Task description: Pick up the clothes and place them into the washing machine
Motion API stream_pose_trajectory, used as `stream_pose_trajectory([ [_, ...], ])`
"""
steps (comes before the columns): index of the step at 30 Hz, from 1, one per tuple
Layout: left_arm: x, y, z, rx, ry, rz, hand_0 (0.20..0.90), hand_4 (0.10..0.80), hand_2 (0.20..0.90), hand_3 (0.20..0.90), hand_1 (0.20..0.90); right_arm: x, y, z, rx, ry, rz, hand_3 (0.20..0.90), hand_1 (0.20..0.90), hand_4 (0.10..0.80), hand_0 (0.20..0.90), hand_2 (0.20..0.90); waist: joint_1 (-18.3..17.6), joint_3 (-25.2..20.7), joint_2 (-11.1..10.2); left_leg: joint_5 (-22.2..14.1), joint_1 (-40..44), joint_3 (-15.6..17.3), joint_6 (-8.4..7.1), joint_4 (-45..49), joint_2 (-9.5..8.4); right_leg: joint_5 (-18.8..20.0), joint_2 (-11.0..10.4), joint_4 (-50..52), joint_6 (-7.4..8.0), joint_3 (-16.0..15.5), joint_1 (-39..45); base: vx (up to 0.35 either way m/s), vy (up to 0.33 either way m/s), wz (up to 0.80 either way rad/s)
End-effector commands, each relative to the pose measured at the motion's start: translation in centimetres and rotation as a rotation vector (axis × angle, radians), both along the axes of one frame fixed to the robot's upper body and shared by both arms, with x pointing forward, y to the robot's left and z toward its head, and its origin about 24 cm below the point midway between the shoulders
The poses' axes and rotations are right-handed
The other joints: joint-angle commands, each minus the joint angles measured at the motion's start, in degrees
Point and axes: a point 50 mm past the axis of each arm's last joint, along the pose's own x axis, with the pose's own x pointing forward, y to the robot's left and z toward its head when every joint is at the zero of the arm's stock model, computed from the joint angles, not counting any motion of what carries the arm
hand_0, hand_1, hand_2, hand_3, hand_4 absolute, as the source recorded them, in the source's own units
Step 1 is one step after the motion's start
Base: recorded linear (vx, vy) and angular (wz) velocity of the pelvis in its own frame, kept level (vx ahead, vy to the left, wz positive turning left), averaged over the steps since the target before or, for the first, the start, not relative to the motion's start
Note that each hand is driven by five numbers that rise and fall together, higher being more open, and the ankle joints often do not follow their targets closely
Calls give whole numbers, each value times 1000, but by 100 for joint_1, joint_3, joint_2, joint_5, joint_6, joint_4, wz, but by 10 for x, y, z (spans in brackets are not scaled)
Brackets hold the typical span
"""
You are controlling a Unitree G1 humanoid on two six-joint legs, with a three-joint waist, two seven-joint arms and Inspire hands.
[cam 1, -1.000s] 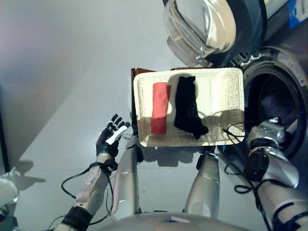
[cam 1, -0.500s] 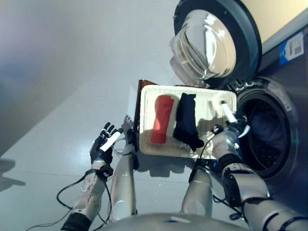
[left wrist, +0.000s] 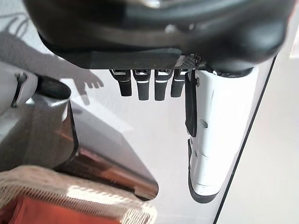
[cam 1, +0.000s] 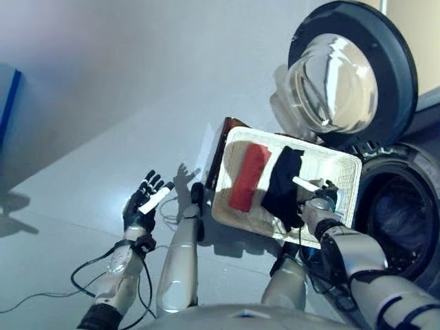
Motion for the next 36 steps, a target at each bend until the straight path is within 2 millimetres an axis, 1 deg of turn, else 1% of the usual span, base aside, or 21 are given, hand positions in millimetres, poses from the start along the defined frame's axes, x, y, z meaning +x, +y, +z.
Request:
stream_pose_trajectory([
  [1,9,12,38,68,-205,18,900,800,900,900,900,17,-12,27,-121,-84,25,900,900,800,900,900,123,51,-80,-792,-467,-417,-895,1207,667,1192,-293,-706,12,286,-164,-3,-20,10],
  [6,10,16,39,74,-205,43,900,800,900,900,900,30,13,32,-115,-130,102,900,900,800,900,900,153,90,-116,-869,-540,-467,-836,1302,690,1118,-284,-575,12,363,-293,2,1,5],
  [8,10,17,39,76,-205,49,900,800,900,900,900,33,22,32,-126,-121,138,900,900,800,900,900,158,123,-136,-896,-556,-463,-806,1332,690,1132,-271,-560,12,399,-349,-12,7,-2],
  [9,10,17,39,76,-205,49,900,800,900,900,900,33,22,32,-126,-121,139,900,900,800,900,900,159,123,-138,-896,-557,-461,-806,1333,691,1132,-271,-559,12,403,-352,-54,9,-4],
  [10,10,15,40,78,-206,44,900,800,900,900,900,33,28,30,-152,-84,176,900,900,800,900,900,189,190,-148,-927,-632,-561,-763,1412,656,1133,-242,-505,12,478,-464,-39,4,-6],
  [11,10,15,40,78,-206,44,900,800,900,900,900,34,28,30,-152,-84,176,900,900,800,900,900,190,187,-148,-930,-639,-561,-763,1418,657,1132,-240,-501,12,480,-471,-55,3,-11],
  [12,11,14,41,80,-209,39,900,800,900,900,900,33,30,28,-160,-59,195,900,900,800,900,900,215,231,-147,-939,-669,-640,-740,1433,624,1126,-223,-465,12,510,-511,-21,-31,-11],
  [13,10,12,41,74,-210,23,900,800,900,900,900,30,33,21,-179,7,241,900,900,800,900,900,261,260,-114,-908,-735,-703,-727,1405,604,1109,-240,-424,12,472,-514,-19,-62,-11],
  [14,11,11,42,72,-214,5,900,800,900,900,900,20,31,9,-185,94,266,900,900,800,900,900,296,264,-70,-865,-765,-716,-738,1347,588,1096,-256,-435,12,416,-488,0,-67,-3],
  [15,9,11,42,76,-210,0,900,800,900,900,900,16,27,6,-197,133,270,900,900,800,900,900,319,248,-48,-842,-781,-715,-750,1306,566,1088,-267,-447,12,368,-463,5,-36,2],
  [16,9,11,42,76,-210,0,900,800,900,900,900,16,27,6,-197,133,270,900,900,800,900,900,316,246,-47,-841,-782,-718,-750,1304,565,1088,-268,-448,12,364,-462,2,11,18],
  [18,8,12,42,78,-204,-25,900,800,900,900,900,-3,19,-11,-204,281,285,900,900,800,900,900,439,211,26,-814,-869,-696,-746,1280,469,1078,-326,-465,12,299,-455,-3,26,23],
  [20,7,12,43,83,-203,-33,900,800,900,900,900,-12,13,-18,-191,336,273,900,900,800,900,900,506,193,94,-828,-973,-712,-739,1336,432,1043,-357,-403,12,309,-540,-3,23,19],
  [21,6,12,43,83,-203,-33,900,800,900,900,900,-12,12,-18,-191,336,273,900,900,800,900,900,508,185,94,-830,-983,-713,-739,1341,433,1041,-356,-399,12,311,-551,2,27,18],
  [24,5,13,48,89,-220,-34,900,800,900,900,900,-24,3,-25,-191,383,248,900,900,800,900,900,560,177,184,-855,-1066,-695,-714,1392,403,996,-400,-292,12,368,-734,-6,50,11],
  [25,5,13,48,90,-223,-33,900,800,900,900,900,-26,0,-25,-193,389,240,255,255,339,255,255,568,182,206,-867,-1119,-693,-708,1431,404,990,-413,-254,12,399,-815,-18,55,0],
  [26,4,12,49,90,-226,-33,900,800,900,900,900,-27,-4,-25,-195,397,228,200,200,300,200,200,575,193,232,-890,-1158,-686,-699,1472,407,967,-424,-202,12,420,-887,-21,53,-2],
  [29,4,11,49,83,-230,-35,900,800,900,900,900,-30,-13,-23,-208,400,202,200,200,300,200,200,566,211,279,-910,-1241,-662,-680,1538,427,939,-439,-40,12,540,-1124,13,34,-2],
  [30,3,10,49,80,-229,-37,900,800,900,900,900,-30,-15,-22,-211,401,195,200,200,300,200,200,565,180,290,-1118,-1195,-663,-711,1599,469,750,-431,44,12,559,-1116,92,16,-6],
  [31,3,9,49,78,-229,-41,900,800,900,900,900,-32,-21,-21,-209,401,169,200,200,300,200,200,544,183,318,-1149,-1217,-643,-705,1657,487,717,-439,134,12,594,-1208,94,1,-5],
  [36,5,6,52,77,-247,-60,900,800,900,900,900,-34,-30,-17,-213,395,129,200,200,300,200,200,503,155,355,-1152,-1230,-615,-692,1652,508,690,-454,226,12,659,-1356,-2,8,-2],
])
